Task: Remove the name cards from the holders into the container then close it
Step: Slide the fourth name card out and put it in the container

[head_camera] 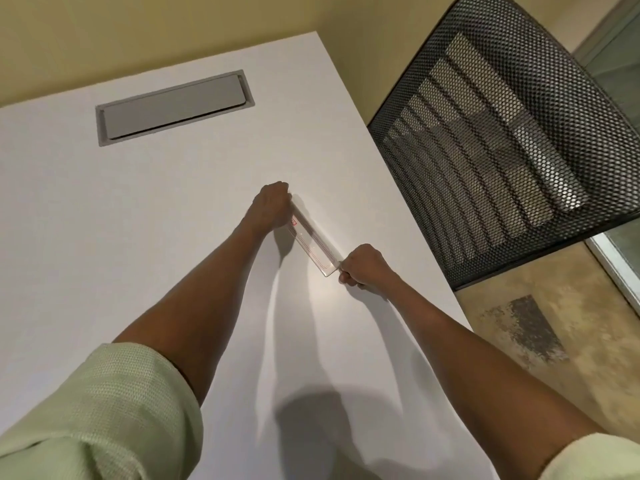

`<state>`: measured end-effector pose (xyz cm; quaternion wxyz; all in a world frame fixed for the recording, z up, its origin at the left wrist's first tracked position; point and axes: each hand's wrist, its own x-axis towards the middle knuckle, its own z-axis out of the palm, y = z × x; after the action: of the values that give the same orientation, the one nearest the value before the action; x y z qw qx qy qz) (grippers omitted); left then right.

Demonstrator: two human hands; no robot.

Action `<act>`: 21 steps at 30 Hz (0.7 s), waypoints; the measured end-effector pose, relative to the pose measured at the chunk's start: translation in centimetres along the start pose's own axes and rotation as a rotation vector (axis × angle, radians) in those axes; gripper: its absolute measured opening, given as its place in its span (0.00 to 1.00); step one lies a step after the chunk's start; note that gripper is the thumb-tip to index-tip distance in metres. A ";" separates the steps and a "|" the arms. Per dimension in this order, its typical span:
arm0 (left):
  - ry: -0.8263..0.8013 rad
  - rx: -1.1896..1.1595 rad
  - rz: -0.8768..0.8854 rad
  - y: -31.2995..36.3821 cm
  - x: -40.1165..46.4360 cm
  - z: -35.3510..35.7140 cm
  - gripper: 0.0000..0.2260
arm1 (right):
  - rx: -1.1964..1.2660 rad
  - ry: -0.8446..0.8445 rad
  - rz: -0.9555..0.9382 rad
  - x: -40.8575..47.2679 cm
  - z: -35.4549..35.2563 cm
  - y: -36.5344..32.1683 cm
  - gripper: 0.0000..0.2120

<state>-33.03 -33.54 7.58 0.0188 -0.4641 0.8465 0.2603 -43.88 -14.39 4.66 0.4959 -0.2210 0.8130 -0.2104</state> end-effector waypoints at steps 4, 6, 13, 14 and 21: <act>0.023 -0.057 -0.024 -0.1 0.1 0.0 0.06 | 0.070 -0.033 0.025 0.5 -0.1 -0.2 0.10; 0.024 -0.065 -0.034 -0.2 -0.1 -0.3 0.10 | 0.081 -0.057 0.046 0.6 -0.2 -0.4 0.07; 0.128 0.021 -0.006 -1.0 -1.0 -1.7 0.09 | 0.142 -0.055 0.083 0.0 -0.7 -1.3 0.09; 0.148 0.028 -0.011 -1.3 -1.3 -2.0 0.10 | 0.125 -0.044 0.070 -0.1 -0.8 -1.4 0.10; 0.293 -0.149 -0.090 -2.0 -2.8 -4.3 0.09 | 0.084 0.022 0.029 -1.2 -1.5 -2.7 0.16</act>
<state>-28.90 -34.19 11.25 -0.1279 -0.5347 0.7968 0.2507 -44.30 -15.75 7.69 0.4987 -0.1858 0.8120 -0.2397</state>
